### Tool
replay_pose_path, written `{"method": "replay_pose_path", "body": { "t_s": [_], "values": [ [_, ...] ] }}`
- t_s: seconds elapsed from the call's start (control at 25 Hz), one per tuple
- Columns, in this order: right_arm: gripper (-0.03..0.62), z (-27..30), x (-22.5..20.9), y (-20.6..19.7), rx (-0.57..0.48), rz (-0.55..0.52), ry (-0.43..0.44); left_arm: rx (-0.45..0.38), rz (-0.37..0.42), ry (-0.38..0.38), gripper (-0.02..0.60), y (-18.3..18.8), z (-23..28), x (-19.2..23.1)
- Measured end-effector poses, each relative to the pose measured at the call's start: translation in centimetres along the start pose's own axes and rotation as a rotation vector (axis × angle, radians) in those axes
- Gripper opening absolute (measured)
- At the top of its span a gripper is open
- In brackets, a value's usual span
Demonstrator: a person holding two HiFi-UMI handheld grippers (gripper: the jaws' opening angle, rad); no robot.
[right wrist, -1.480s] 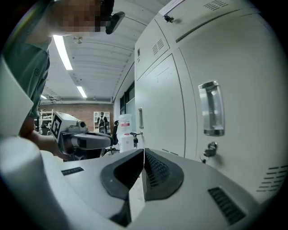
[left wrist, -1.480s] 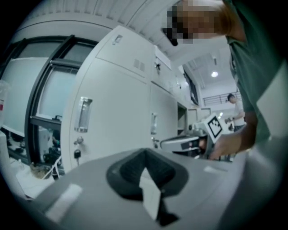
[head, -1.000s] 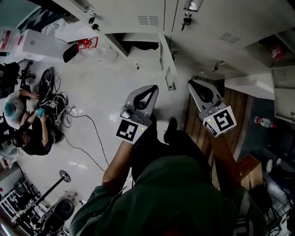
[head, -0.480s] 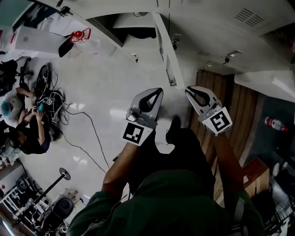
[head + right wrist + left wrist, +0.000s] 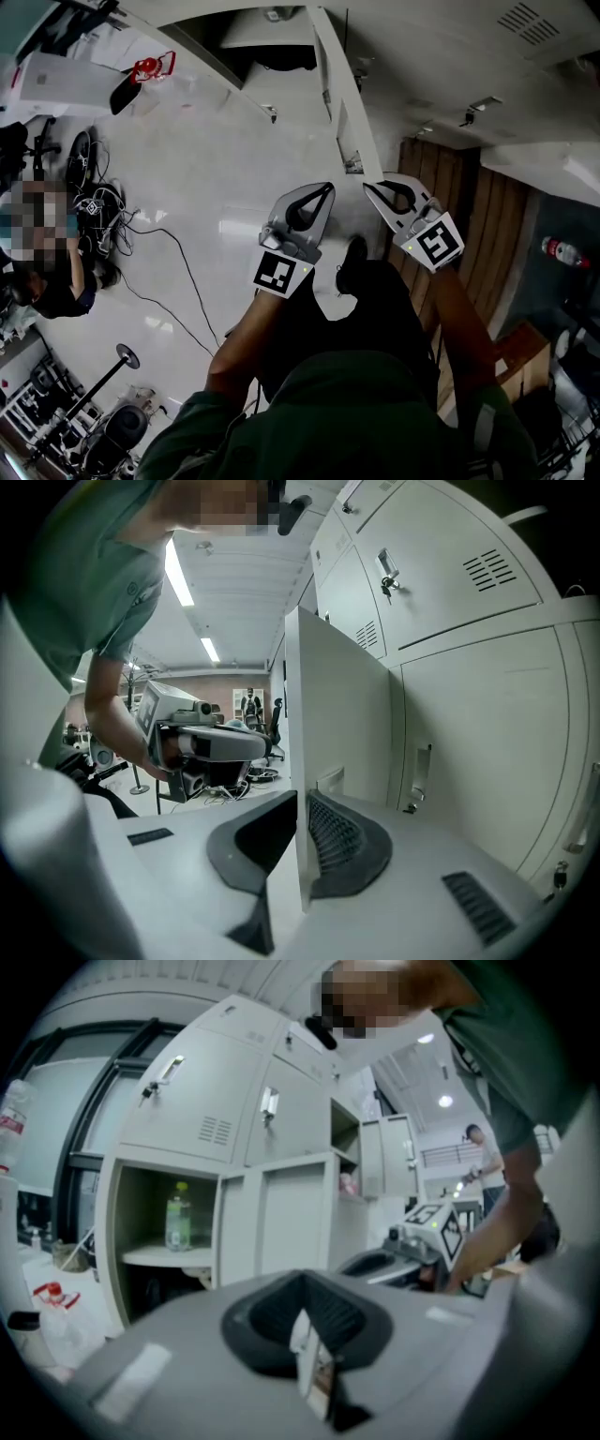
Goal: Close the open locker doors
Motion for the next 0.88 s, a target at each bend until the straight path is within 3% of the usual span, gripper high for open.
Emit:
{"method": "replay_pose_path", "body": {
  "t_s": [0.4,0.64,0.88],
  "values": [
    [0.009,3.4,3.3,1.1,0.019,0.006,0.037,-0.004,-0.029,0.096,-0.002,0.2,-3.9,2.6],
    [0.009,8.0,6.5,2.5,0.034,-0.010,0.079,-0.015,-0.052,0.185,-0.002,-0.1,-7.7,5.6],
    [0.009,13.6,8.7,4.2,0.031,0.015,0.058,-0.020,-0.055,0.267,-0.002,0.0,-10.9,10.0]
  ]
}}
Point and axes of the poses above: the fingertips, and each gripper's own axes: z forward along the fingers, x to its left, y out of its top, the point moved 3 cm from there along -z, backward along the fingers, and after that the axes turned 12 degrees about -y, right-handed, at the moved point
